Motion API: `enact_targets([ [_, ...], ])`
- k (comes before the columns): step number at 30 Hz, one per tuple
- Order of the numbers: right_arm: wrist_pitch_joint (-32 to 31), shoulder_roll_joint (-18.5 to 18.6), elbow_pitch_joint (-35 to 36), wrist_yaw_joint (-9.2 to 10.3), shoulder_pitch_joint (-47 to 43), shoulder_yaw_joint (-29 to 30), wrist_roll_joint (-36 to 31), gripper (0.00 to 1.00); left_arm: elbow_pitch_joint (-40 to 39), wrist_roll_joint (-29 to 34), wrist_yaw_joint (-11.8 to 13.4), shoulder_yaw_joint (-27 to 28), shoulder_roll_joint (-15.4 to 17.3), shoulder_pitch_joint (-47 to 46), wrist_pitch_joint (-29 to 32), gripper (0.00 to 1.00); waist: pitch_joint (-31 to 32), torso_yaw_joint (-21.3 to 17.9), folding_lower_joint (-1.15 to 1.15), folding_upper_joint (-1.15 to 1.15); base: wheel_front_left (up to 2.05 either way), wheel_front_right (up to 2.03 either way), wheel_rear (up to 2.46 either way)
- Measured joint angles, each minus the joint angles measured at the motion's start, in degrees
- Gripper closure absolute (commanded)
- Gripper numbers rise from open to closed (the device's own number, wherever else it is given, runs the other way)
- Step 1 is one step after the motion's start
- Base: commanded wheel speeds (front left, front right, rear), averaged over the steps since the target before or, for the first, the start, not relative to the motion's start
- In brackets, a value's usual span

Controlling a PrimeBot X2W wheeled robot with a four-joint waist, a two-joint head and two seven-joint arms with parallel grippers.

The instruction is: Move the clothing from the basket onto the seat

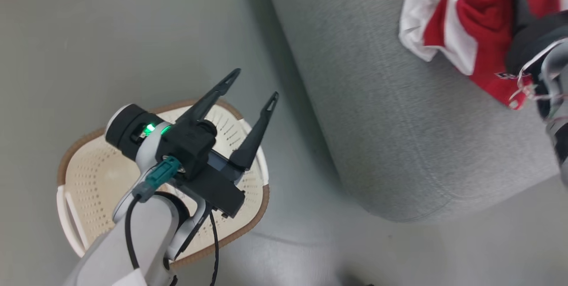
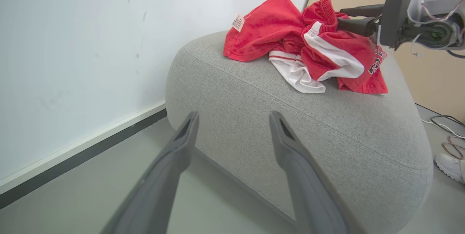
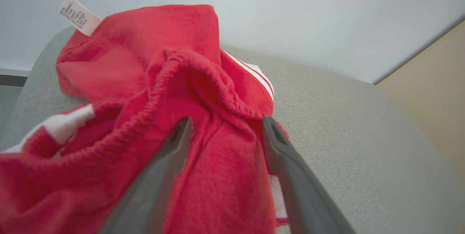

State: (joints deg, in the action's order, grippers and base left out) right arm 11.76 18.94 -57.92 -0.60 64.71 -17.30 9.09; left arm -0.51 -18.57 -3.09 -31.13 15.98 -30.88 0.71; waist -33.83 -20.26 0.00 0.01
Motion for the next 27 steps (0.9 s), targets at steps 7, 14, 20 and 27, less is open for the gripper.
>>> enact_targets([
  [7,1.51,-0.85,-0.27,-0.49,-4.22,-0.25,0.8,0.0,2.44,-2.09,1.15,1.55,-1.01,1.15,-1.87,0.0,3.78,-2.31,0.0,0.0,0.0,0.0,0.0],
  [14,2.27,-0.53,0.82,-0.49,-6.73,-0.52,0.76,0.0,5.57,-3.14,2.67,3.02,-3.18,2.21,-4.33,0.0,8.48,-3.56,-0.01,-0.01,0.0,0.0,0.0],
  [20,2.52,-0.62,2.55,-0.49,-9.61,-0.23,1.04,0.0,8.36,-4.58,4.21,4.25,-5.09,3.63,-6.05,0.0,12.75,-3.15,-0.01,-0.02,0.0,0.0,0.0],
  [27,2.54,-2.7,5.81,-0.49,-13.51,-0.32,1.55,0.0,11.04,-5.77,6.19,6.38,-5.69,5.55,-7.94,0.0,16.64,-0.13,-0.01,-0.02,0.0,0.0,0.0],
])
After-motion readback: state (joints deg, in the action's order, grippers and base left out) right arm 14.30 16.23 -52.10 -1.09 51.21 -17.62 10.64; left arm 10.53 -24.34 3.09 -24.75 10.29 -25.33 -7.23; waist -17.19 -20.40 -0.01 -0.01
